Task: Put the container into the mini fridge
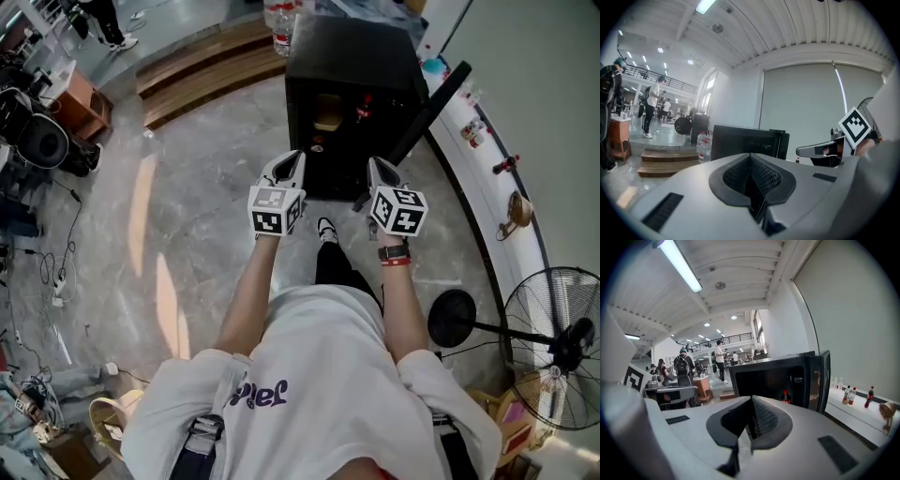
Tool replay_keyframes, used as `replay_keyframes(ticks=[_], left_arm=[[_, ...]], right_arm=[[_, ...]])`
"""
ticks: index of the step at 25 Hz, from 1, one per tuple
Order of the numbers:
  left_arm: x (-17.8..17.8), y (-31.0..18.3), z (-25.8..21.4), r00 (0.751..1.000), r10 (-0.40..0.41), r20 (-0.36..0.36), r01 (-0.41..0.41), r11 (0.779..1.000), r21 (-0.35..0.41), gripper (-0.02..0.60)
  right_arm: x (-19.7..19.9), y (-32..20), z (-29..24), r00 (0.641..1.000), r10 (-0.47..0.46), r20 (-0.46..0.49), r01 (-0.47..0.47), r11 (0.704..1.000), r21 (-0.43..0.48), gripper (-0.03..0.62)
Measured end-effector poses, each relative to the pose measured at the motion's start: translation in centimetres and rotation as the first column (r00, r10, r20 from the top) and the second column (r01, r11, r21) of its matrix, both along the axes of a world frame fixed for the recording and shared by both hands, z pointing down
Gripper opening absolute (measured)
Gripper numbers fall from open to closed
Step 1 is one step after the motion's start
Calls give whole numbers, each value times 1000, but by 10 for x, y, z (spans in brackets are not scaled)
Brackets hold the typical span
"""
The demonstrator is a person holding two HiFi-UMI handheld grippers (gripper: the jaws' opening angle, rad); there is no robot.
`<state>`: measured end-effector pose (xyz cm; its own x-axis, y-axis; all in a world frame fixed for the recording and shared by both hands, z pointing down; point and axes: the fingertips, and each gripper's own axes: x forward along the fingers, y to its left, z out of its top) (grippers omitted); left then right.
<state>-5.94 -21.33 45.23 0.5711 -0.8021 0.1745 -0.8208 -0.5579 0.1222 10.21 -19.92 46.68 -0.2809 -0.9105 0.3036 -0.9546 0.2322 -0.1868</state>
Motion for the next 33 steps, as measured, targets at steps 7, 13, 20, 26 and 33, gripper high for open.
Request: replay_keyframes(ticks=[7,13,20,26,33], left_arm=[[1,13,-1,1000,12,13,-12,1000,13,20],[10,25,-4,999,31,9,-31,999,27,20],[8,19,2,1000,24,2,-24,1000,12,20],[10,3,18,1000,11,5,-11,1000,-25,20],[-5,-35,89,999,35,15,-31,975,-218,20]], right_arm=[[0,13,-2,1000,25,15,-25,1000,13,14],[1,21,-3,999,29,14,-29,999,29,14],[-2,16,1,1000,26,15,-27,999,21,14],[1,-5,17,1000,15,14,-14,1000,-12,14],[-6,-77,57,1000,-26,6,26,998,-64,14]])
